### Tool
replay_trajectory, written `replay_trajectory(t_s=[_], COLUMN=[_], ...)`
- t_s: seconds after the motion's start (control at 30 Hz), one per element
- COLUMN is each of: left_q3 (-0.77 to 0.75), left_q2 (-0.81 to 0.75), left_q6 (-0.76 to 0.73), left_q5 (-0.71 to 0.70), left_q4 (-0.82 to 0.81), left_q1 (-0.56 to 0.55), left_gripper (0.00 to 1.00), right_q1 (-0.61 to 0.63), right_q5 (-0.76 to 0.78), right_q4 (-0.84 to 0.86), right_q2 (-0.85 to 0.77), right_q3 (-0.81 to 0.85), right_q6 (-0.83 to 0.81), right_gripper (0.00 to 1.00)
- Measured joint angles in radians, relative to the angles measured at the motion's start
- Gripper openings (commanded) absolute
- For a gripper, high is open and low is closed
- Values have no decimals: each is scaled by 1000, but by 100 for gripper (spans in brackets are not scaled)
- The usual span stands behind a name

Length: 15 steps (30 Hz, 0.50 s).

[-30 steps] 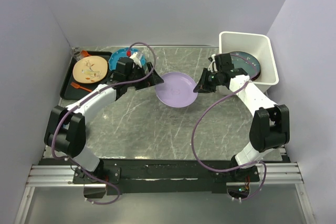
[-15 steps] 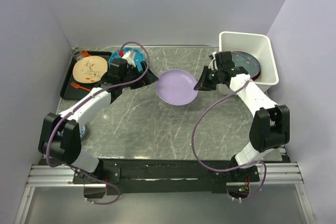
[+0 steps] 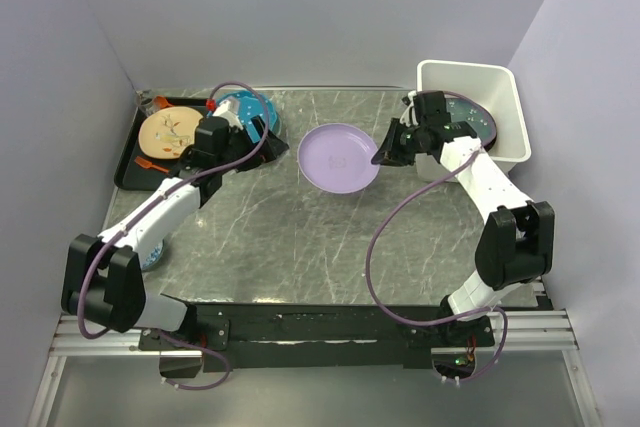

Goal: Place the plates into the plastic bin on the countertop
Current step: Place the plate in the plastic bin.

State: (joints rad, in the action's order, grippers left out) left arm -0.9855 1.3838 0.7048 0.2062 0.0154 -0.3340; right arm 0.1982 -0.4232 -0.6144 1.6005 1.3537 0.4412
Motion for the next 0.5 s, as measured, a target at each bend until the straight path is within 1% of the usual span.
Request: replay_trajectory(t_s=[0.3,0.5], left_q3=[0,0], left_q2=[6,67], left_q6=[0,-1], left_q5=[-8,17], left_q4=[-6,-8], left_q1=[1,1], left_gripper=[100,99], right_q1=[-38,-75], right_q5=[5,-1], right_q4=[-1,3], right_q2=[0,0], right_q3=[16,37], right_q6=[11,16], right_gripper=[0,0])
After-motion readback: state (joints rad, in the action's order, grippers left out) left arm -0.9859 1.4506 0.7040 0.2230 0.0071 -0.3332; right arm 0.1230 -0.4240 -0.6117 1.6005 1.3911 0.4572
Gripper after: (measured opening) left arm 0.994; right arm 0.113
